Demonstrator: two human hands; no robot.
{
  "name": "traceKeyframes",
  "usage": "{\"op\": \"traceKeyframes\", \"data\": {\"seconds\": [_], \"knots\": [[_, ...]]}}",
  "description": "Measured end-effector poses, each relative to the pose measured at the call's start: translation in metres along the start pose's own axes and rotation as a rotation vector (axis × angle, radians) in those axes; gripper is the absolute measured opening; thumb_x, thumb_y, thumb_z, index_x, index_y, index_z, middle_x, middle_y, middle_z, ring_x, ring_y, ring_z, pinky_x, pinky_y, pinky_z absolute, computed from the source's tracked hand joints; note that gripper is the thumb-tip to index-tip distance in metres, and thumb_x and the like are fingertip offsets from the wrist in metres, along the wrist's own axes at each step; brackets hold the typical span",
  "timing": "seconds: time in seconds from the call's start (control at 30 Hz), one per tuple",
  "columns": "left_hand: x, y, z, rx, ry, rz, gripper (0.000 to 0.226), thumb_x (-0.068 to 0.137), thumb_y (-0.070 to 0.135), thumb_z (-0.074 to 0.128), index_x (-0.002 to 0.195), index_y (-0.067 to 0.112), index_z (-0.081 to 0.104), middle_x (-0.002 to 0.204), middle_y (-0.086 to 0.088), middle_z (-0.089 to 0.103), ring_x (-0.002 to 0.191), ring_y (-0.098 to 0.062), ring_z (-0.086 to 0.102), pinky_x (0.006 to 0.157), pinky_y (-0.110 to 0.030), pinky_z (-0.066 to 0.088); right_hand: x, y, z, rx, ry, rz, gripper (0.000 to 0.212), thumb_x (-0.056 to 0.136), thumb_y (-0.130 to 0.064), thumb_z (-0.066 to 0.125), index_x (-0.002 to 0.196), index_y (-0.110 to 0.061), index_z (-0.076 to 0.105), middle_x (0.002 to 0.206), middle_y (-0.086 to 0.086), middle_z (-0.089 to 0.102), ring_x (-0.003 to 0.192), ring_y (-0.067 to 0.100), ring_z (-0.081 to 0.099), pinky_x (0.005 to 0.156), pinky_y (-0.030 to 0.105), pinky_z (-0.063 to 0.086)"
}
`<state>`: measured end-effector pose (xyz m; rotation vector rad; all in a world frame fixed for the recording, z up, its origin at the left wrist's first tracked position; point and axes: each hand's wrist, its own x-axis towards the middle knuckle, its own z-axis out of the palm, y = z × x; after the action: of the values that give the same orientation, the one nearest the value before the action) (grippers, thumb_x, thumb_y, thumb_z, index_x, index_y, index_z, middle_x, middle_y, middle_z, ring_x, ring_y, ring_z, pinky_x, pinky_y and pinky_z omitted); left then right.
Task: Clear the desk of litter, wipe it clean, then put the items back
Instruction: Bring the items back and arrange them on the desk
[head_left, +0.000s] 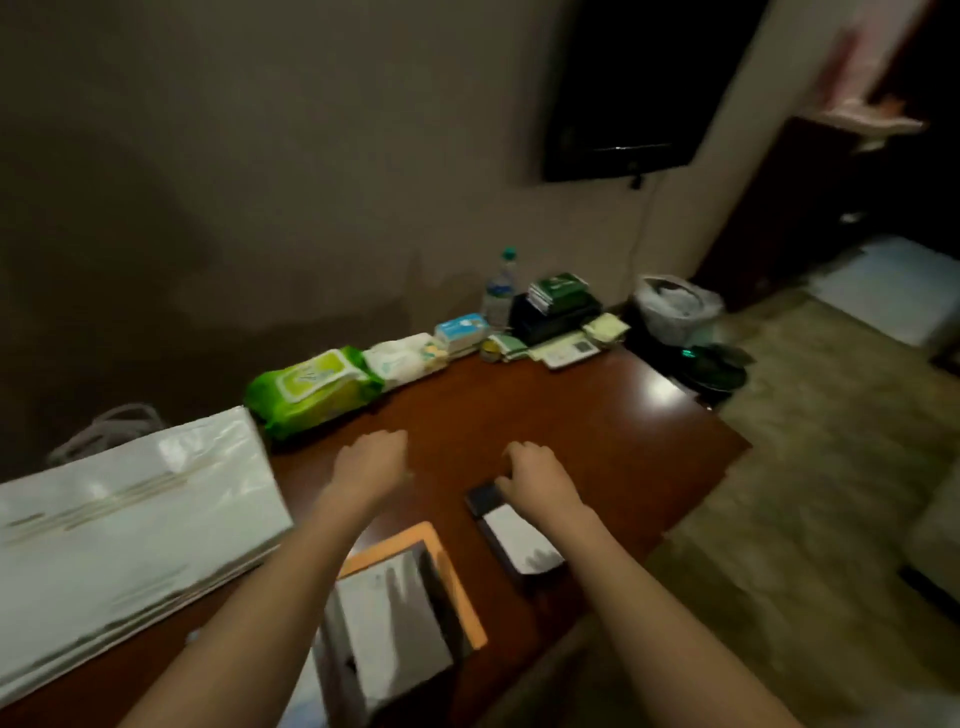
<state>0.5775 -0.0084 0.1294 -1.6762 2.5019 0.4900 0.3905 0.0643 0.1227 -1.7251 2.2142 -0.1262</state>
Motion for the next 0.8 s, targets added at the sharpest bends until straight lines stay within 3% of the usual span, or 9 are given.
{"op": "traceKeyframes", "data": {"seconds": [0.13,0.23,0.3,0.47,0.57,0.7,0.73,0.8], "knots": [[-0.001,0.121,0.017,0.016,-0.084,0.202,0.023,0.093,0.036,0.053,0.11,0.021,0.052,0.111,-0.004,0.059,0.096,-0.023,0.057,0.07,-0.036,0.047,-0.064,0.109,-0.028,0.038,0.099,0.161,0.032,0.095,-0.025,0.052,0.122,-0.008,0.051,0.122,0.011,0.053,0.116,0.03,0.046,0.093,0.039,0.042],[-0.01,0.215,0.028,0.019,-0.115,0.348,0.041,0.095,0.031,0.053,0.134,0.018,0.044,0.127,-0.003,0.054,0.106,-0.021,0.056,0.083,-0.035,0.052,-0.114,0.182,-0.039,0.11,0.162,0.29,0.03,0.092,-0.023,0.055,0.118,-0.008,0.055,0.119,0.012,0.056,0.114,0.031,0.049,0.093,0.038,0.043],[-0.02,0.276,0.036,0.006,-0.117,0.43,0.046,0.094,0.029,0.053,0.138,0.019,0.042,0.129,-0.003,0.054,0.105,-0.02,0.057,0.085,-0.035,0.052,-0.148,0.226,-0.045,0.164,0.199,0.385,0.026,0.09,-0.02,0.056,0.111,-0.007,0.057,0.115,0.014,0.058,0.111,0.032,0.052,0.09,0.037,0.044],[-0.043,0.412,0.051,-0.014,-0.199,0.656,0.032,0.093,0.025,0.056,0.124,0.019,0.052,0.109,0.002,0.059,0.091,-0.011,0.056,0.081,-0.029,0.05,-0.224,0.314,-0.054,0.259,0.275,0.636,0.032,0.091,-0.022,0.054,0.118,-0.004,0.056,0.12,0.017,0.057,0.114,0.032,0.053,0.092,0.035,0.044],[-0.044,0.477,0.066,0.032,-0.247,0.791,0.026,0.094,0.028,0.055,0.119,0.02,0.055,0.111,0.001,0.061,0.091,-0.013,0.056,0.079,-0.03,0.051,-0.254,0.357,-0.058,0.339,0.342,0.761,0.03,0.093,-0.023,0.052,0.117,-0.006,0.057,0.118,0.014,0.058,0.111,0.03,0.055,0.092,0.035,0.046],[-0.04,0.558,0.105,0.175,-0.273,0.893,0.024,0.095,0.025,0.051,0.117,0.017,0.056,0.099,0.001,0.059,0.083,-0.015,0.058,0.062,-0.026,0.045,-0.285,0.411,-0.07,0.418,0.442,0.931,0.026,0.095,-0.02,0.05,0.115,-0.008,0.061,0.117,0.013,0.062,0.107,0.03,0.058,0.089,0.034,0.048],[-0.039,0.578,0.114,0.197,-0.282,0.903,0.021,0.095,0.025,0.05,0.112,0.016,0.057,0.098,-0.001,0.06,0.084,-0.017,0.059,0.062,-0.026,0.046,-0.291,0.424,-0.074,0.424,0.465,0.972,0.027,0.095,-0.02,0.05,0.117,-0.008,0.06,0.119,0.012,0.061,0.108,0.029,0.057,0.091,0.034,0.048],[-0.037,0.616,0.131,0.235,-0.309,0.959,0.028,0.093,0.026,0.05,0.118,0.015,0.057,0.112,-0.005,0.061,0.099,-0.022,0.061,0.077,-0.029,0.051,-0.3,0.453,-0.082,0.434,0.528,1.05,0.027,0.096,-0.021,0.051,0.119,-0.009,0.059,0.122,0.011,0.06,0.109,0.027,0.057,0.094,0.033,0.046]]}}
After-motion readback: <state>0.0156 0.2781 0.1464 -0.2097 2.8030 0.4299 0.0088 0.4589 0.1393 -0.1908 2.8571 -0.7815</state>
